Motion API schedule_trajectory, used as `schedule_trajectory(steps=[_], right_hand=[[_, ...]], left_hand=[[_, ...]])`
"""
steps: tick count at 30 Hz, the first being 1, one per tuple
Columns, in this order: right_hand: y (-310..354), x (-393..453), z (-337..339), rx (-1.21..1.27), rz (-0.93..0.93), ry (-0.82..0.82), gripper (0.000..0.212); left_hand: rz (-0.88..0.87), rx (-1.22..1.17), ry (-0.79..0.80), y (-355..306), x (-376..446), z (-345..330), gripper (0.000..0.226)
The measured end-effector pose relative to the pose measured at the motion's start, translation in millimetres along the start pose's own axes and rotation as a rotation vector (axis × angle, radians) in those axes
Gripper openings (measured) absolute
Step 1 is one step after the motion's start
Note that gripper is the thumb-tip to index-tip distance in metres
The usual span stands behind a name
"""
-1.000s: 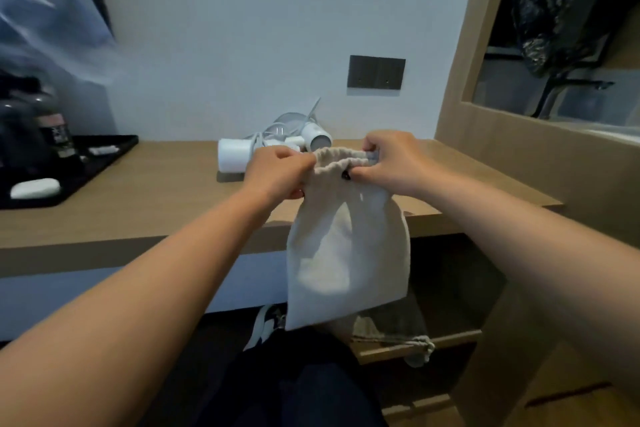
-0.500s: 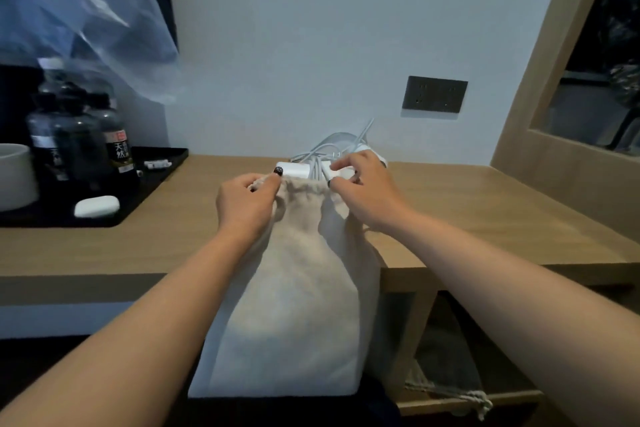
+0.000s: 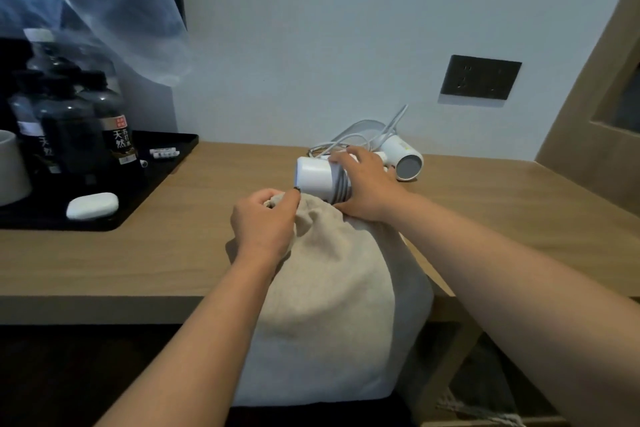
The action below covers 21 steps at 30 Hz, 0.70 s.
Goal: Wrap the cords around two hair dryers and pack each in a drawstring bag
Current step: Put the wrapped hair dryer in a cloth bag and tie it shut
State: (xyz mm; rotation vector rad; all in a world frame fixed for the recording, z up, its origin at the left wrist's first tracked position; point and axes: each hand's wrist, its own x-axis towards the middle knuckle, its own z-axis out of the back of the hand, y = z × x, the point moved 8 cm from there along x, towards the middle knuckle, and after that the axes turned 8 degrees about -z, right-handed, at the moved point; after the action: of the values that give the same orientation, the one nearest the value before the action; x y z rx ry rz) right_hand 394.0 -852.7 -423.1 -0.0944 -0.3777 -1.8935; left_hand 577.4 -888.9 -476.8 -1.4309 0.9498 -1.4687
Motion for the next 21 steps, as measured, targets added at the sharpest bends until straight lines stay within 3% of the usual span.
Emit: schedule_trajectory(steps=[8,21], right_hand=[[-5,1,-7,-0.092,-0.01,-0.168,0.078],[-34,-34,11,-0.193,-0.093,-0.169,0.072]], left_hand=[[-0.036,-0.001,0.038,-4,-1,-3,0.023],[-0.067,-0.008,0.109,-8,-9,-11,0.023]])
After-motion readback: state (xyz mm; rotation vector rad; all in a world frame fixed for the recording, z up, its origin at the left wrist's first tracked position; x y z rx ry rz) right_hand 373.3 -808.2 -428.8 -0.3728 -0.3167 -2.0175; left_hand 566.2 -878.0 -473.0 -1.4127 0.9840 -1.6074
